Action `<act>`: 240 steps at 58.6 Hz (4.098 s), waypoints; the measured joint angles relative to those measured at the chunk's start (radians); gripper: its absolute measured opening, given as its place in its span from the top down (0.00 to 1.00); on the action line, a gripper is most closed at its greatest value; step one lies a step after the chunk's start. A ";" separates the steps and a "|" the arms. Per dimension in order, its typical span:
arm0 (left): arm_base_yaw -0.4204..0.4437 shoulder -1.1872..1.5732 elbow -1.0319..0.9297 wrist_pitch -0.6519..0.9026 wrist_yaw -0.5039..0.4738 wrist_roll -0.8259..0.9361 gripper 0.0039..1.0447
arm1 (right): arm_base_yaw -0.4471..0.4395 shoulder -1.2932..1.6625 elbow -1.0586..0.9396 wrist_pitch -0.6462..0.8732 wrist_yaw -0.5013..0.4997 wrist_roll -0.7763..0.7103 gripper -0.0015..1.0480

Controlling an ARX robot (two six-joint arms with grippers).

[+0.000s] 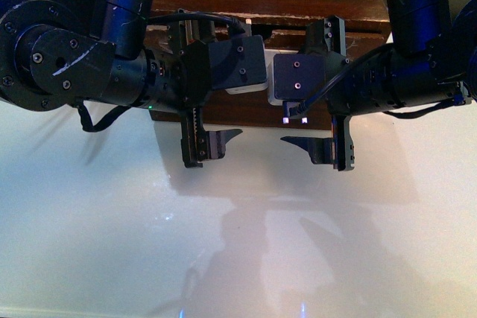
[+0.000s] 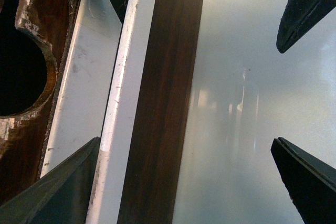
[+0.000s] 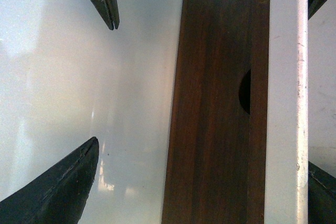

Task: Open drawer

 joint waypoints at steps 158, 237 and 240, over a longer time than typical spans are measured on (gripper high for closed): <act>0.059 -0.424 -0.444 0.163 0.156 -0.255 0.08 | 0.079 -0.432 -0.502 0.271 0.026 0.153 0.08; 0.734 -1.241 -0.786 0.248 -0.093 -1.139 0.57 | -0.295 -1.733 -0.940 0.008 0.465 1.395 0.54; 0.708 -1.271 -0.813 0.245 -0.120 -1.136 0.65 | -0.295 -1.750 -0.956 0.008 0.466 1.406 0.64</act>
